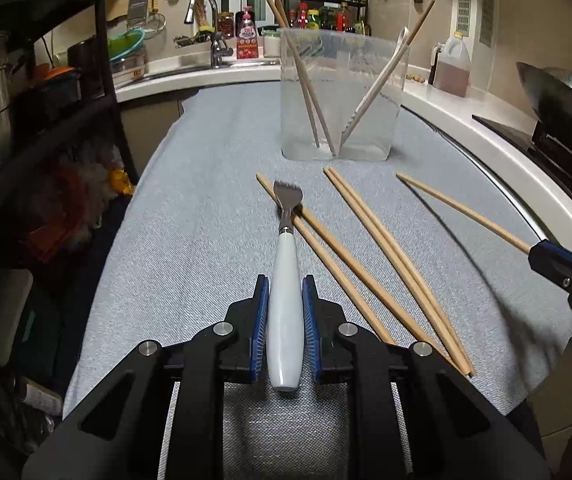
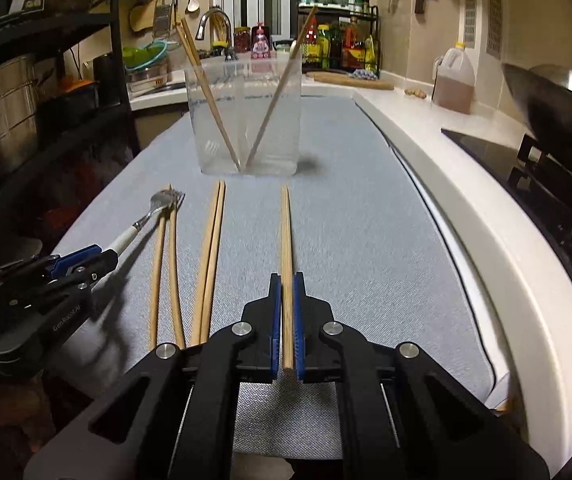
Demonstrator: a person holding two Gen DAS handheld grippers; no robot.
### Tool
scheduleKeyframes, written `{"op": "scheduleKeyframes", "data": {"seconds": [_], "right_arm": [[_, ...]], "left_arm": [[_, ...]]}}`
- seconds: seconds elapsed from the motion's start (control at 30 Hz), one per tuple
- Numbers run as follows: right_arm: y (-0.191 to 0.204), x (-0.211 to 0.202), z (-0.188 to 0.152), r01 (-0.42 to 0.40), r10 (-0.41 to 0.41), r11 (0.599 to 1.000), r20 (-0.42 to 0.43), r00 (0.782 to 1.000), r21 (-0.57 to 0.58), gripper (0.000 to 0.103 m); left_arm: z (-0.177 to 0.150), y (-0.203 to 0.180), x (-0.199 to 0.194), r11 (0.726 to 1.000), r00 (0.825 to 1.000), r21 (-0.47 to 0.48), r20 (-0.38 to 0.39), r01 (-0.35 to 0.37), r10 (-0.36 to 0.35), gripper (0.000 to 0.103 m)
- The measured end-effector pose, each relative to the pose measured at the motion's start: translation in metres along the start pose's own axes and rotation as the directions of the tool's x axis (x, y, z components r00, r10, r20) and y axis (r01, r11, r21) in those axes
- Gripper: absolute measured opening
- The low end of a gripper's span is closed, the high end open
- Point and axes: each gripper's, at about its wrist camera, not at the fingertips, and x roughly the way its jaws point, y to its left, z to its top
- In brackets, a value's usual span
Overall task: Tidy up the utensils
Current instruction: 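Lift the fork and the chopstick up over the clear container with both grippers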
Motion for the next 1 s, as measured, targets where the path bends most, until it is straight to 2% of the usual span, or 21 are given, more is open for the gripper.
{"op": "scheduleKeyframes", "data": {"seconds": [0.33,0.57,0.83,1.0], "right_arm": [[-0.008,-0.036,0.035,0.004,-0.002,1.000,0.114,0.994,-0.020,0.006],[-0.014,-0.037,0.054,-0.008,0.010,1.000,0.146,0.989,-0.009,0.006],[-0.014,-0.041,0.105,-0.037,0.037,0.999,0.189,0.981,-0.005,0.006],[-0.012,-0.041,0.137,-0.051,0.053,0.999,0.208,0.977,-0.016,0.006]], "left_arm": [[0.009,-0.001,-0.023,1.000,0.993,0.006,0.121,-0.006,0.005,0.017],[0.027,0.003,-0.036,1.000,0.979,0.000,0.203,0.014,-0.014,0.017],[0.091,0.015,-0.033,0.997,0.968,0.005,0.240,0.075,-0.074,0.017],[0.127,0.017,-0.024,0.994,0.970,0.021,0.218,0.105,-0.107,0.016]]}}
